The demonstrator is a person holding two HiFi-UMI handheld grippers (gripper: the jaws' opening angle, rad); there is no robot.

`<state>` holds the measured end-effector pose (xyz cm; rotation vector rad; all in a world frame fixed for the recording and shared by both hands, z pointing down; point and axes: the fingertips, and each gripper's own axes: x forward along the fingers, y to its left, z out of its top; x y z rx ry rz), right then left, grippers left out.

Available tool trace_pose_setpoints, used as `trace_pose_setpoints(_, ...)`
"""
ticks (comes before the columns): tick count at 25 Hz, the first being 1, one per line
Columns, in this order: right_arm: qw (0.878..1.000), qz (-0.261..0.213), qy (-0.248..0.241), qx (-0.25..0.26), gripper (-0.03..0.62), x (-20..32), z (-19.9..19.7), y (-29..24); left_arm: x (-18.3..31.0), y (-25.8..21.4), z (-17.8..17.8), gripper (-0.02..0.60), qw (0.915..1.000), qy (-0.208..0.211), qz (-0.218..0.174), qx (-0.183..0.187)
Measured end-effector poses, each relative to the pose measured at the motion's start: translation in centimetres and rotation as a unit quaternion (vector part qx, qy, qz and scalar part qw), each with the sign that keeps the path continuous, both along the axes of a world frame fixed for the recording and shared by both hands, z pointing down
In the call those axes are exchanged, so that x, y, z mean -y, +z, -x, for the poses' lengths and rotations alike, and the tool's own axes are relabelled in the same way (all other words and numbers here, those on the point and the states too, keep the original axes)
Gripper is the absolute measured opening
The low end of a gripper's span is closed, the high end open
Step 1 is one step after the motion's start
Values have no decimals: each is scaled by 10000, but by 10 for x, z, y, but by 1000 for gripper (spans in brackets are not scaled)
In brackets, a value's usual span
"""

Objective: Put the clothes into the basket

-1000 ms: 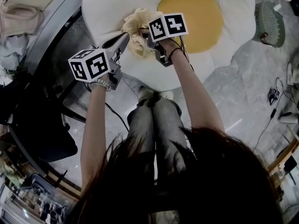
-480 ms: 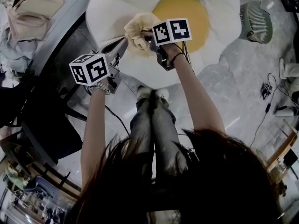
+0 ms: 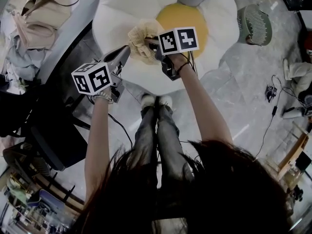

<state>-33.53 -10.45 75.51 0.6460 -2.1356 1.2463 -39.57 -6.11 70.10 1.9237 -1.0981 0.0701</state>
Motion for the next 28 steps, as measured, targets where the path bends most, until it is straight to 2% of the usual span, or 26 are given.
trace_pose_setpoints(4,9999,-57,59,73,69,-5,0,-35,-10,-29,5,11,9999,5,-60,100)
trace_pose_setpoints(8,9999,-128,46,86,69,-9,-2,-70,-15,-58,9,11,9999,-137,-78,50)
trace_pose_setpoints(16,9985,-455,186,242,69,-4,-6,-143,-8,-130,1,11,9984,-213,-515,-18)
trace_pose_setpoints(28,9958,-849,224,254,70,4,-17,-222,5,-209,-16,11,9954,-4,-962,39)
